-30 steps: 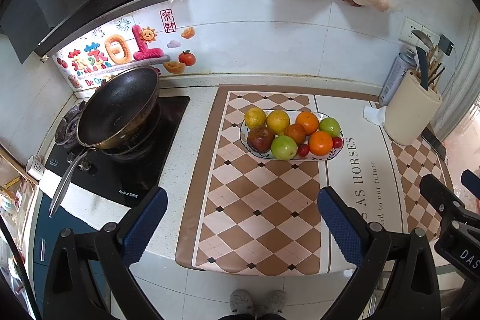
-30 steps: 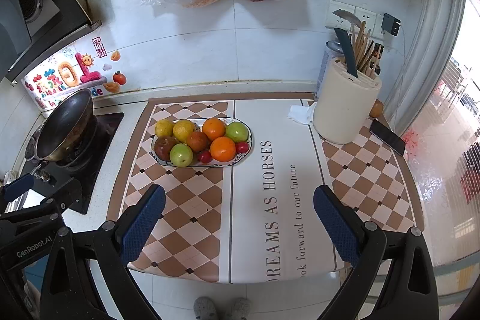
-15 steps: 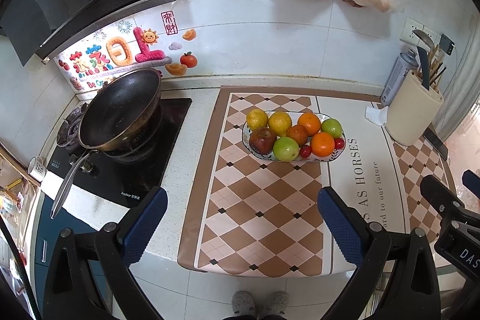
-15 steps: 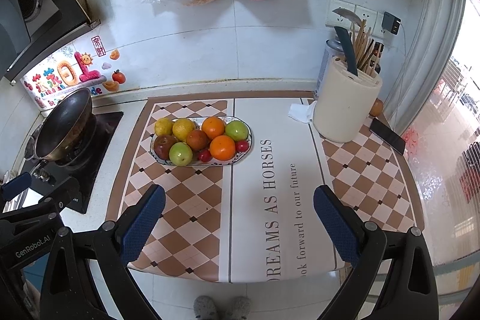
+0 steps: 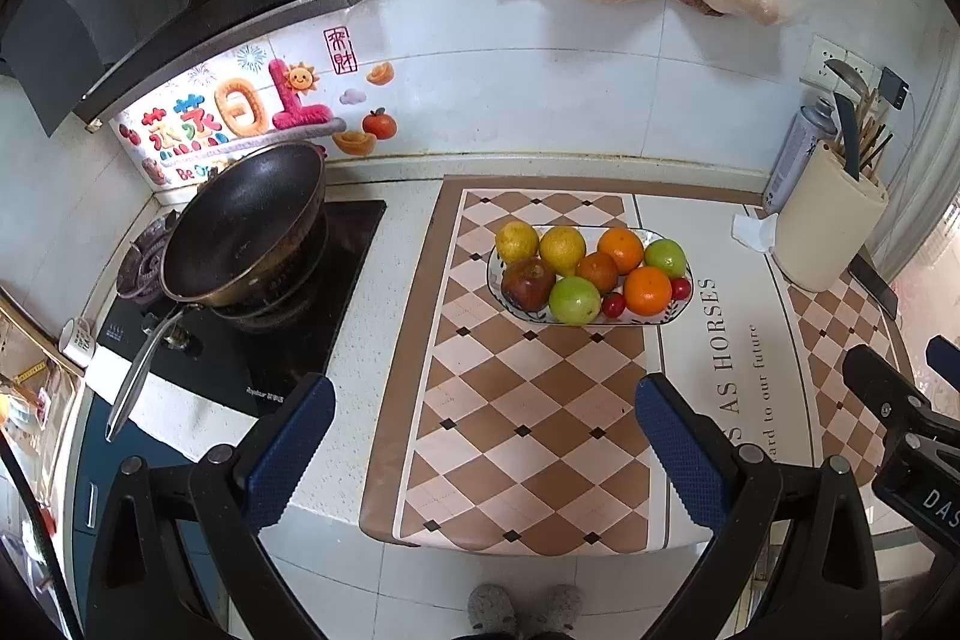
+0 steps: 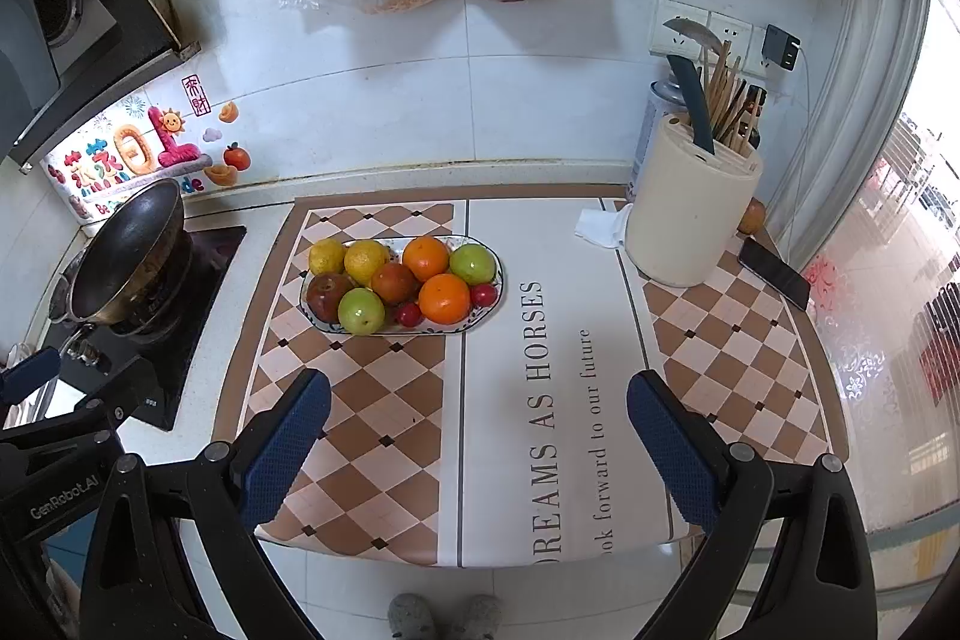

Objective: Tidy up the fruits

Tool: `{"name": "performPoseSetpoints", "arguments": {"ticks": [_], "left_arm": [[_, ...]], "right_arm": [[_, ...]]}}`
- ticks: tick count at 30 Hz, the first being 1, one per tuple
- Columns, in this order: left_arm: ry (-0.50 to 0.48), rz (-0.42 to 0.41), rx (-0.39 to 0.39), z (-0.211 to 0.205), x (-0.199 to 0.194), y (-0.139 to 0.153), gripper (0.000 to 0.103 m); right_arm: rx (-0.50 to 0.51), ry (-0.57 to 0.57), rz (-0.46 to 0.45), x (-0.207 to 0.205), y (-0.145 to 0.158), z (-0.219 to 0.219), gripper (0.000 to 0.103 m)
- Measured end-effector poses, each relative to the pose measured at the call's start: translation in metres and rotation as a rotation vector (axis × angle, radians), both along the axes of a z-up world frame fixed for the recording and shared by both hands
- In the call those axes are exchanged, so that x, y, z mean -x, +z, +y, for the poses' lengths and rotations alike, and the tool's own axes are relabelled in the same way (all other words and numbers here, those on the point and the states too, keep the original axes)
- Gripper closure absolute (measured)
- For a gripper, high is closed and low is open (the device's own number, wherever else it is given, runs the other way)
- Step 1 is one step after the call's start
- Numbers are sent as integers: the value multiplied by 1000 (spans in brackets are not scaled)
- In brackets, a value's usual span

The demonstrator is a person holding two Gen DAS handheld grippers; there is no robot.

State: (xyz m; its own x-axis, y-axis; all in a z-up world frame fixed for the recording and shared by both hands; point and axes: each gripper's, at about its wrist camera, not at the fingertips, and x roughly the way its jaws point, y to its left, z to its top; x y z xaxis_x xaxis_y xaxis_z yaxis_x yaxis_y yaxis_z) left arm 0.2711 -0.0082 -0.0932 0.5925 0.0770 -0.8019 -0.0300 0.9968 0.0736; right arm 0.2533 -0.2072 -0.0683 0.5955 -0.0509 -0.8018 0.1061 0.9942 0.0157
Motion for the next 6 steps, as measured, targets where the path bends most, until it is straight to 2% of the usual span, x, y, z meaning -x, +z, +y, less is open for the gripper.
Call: {"name": "performPoseSetpoints", "arguments": {"ticks": [6], "left_arm": [[-11, -13, 7, 1, 4, 5, 1]], "right_arm": [[-7, 2, 3, -1, 0, -1, 2]]}}
